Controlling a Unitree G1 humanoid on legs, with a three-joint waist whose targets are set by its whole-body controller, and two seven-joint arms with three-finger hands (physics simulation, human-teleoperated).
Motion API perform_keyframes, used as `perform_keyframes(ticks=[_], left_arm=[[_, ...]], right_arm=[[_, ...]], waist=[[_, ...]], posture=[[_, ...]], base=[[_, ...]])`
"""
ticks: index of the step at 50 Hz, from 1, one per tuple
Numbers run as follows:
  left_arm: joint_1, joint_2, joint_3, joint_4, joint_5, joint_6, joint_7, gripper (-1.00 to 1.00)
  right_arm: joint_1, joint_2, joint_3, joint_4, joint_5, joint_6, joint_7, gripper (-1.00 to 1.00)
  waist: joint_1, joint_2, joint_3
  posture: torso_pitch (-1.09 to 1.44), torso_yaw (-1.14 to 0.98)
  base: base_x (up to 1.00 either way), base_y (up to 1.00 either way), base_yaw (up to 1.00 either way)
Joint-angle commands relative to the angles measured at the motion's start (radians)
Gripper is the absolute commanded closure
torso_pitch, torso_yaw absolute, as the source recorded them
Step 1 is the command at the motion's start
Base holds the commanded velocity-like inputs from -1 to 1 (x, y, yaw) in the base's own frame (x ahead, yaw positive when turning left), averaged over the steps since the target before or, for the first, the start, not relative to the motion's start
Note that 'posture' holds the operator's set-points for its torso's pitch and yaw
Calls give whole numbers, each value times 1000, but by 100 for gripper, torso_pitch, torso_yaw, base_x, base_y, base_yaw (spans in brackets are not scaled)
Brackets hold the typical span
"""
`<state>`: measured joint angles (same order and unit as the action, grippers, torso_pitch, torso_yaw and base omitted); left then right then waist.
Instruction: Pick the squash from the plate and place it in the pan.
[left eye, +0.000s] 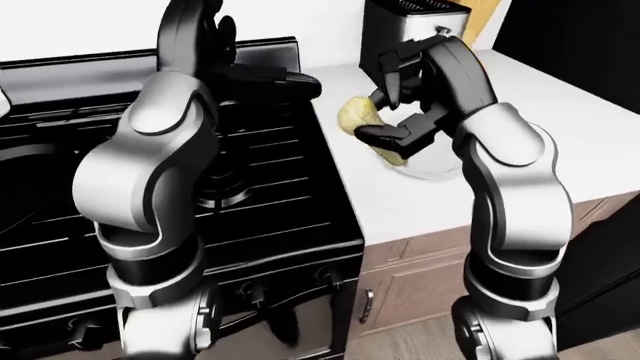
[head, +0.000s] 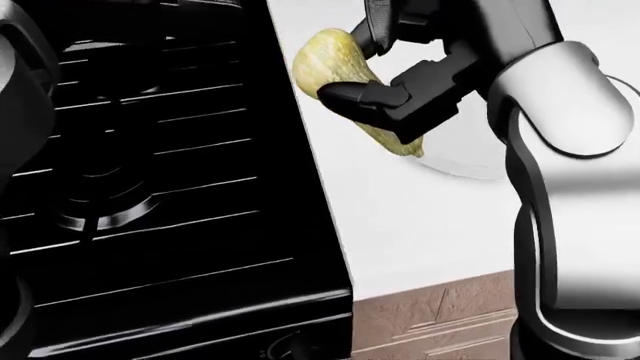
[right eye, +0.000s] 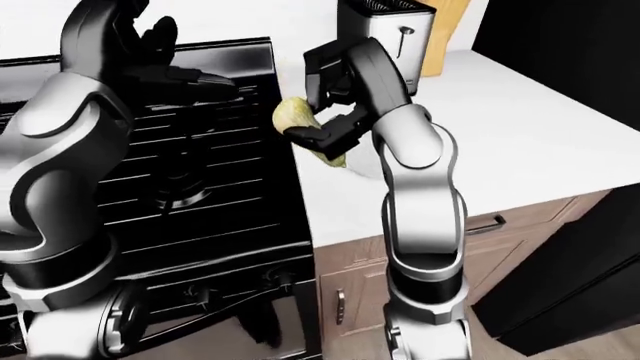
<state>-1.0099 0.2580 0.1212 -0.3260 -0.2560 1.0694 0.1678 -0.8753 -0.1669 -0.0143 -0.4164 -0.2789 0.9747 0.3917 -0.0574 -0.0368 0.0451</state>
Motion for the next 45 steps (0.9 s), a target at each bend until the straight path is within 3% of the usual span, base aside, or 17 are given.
perform_keyframes(ticks=[1,7,13,14,15,16,19,27,29,30,33,37,39,41,42,43,45], left_arm=[[-36,20,27,-30,10,-38,5,-100],[-35,18,27,-38,9,-32,8,-100],[-33,18,26,-39,10,-34,8,-100],[-32,18,26,-38,10,-35,8,-100],[-32,18,26,-39,10,-34,8,-100],[-32,18,27,-38,10,-36,7,-100],[-30,18,26,-37,10,-38,8,-100],[-32,18,26,-31,11,-42,6,-100],[-32,18,25,-28,12,-44,6,-100],[-33,17,24,-29,12,-43,6,-100],[-33,17,23,-25,14,-46,6,-100],[-35,18,28,-37,11,-33,8,-100],[-34,17,27,-37,10,-35,8,-100],[-33,18,27,-36,11,-37,8,-100],[-33,18,27,-35,11,-37,8,-100],[-32,18,26,-33,11,-40,7,-100],[-32,17,24,-32,12,-42,7,-100]], right_arm=[[-61,3,-8,-54,0,-64,-22,100],[-57,5,-8,-56,-2,-68,-21,100],[-54,5,-5,-55,-4,-71,-21,100],[-52,5,-5,-54,-5,-74,-20,100],[-51,4,-3,-54,-7,-74,-19,100],[-52,5,-2,-55,-9,-71,-18,100],[-48,6,1,-49,-14,-80,-16,100],[-51,9,-2,-44,-20,-81,-12,100],[-51,9,-5,-42,-19,-84,-12,100],[-50,9,-5,-40,-19,-85,-11,100],[-53,8,-6,-40,-20,-82,-11,100],[-50,7,-1,-46,-23,-81,-8,100],[-49,9,0,-46,-26,-81,-8,100],[-47,9,2,-44,-29,-84,-6,100],[-47,10,1,-43,-30,-85,-6,100],[-48,11,-1,-44,-29,-85,-5,100],[-48,13,-2,-44,-29,-87,-5,100]], waist=[[10,-25,-56],[38,-5,-55],[32,90,17],[25,115,14],[18,167,0],[34,128,12],[36,108,-32],[66,-11,-26],[60,13,-16],[62,-3,-18],[57,3,-29],[53,41,-8],[45,82,-12],[43,166,-37],[43,111,-22],[42,118,-19],[44,94,-27]], posture=[[0,0],[0,0],[0,0],[0,0],[0,0],[0,0],[0,0],[0,0],[0,0],[0,0],[0,0],[0,0],[0,0],[0,0],[0,0],[0,0],[0,0]], base=[[-79,17,0],[-55,14,0],[-8,2,0],[-4,1,0],[-2,1,0],[-2,5,0],[-2,17,0],[-2,27,0],[0,28,0],[0,27,0],[0,28,0],[0,29,0],[0,30,0],[0,30,0],[0,30,0],[0,29,0],[0,29,0]])
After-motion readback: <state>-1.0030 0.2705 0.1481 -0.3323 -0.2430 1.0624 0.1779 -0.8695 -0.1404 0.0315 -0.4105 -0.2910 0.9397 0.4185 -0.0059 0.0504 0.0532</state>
